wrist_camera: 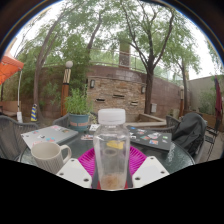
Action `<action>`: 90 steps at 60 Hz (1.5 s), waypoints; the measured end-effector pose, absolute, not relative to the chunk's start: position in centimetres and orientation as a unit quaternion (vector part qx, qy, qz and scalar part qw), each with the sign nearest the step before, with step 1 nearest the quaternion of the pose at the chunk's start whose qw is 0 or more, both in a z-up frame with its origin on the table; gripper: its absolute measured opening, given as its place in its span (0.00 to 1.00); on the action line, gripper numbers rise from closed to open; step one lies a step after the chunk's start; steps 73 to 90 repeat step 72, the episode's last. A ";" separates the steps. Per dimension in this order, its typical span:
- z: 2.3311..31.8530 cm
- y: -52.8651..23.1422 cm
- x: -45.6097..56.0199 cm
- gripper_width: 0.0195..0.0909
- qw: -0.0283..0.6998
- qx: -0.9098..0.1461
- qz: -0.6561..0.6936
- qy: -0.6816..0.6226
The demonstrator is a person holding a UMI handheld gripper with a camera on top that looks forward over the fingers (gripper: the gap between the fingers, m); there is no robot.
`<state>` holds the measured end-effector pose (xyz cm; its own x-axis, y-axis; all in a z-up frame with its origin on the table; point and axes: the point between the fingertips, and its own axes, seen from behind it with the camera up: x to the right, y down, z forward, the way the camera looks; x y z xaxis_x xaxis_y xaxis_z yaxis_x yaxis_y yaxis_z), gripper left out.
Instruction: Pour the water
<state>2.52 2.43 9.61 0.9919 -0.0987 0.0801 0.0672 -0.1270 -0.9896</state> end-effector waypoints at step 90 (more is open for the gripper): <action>27.7 -19.9 -12.3 0.88 0.599 -0.800 -0.020 0.033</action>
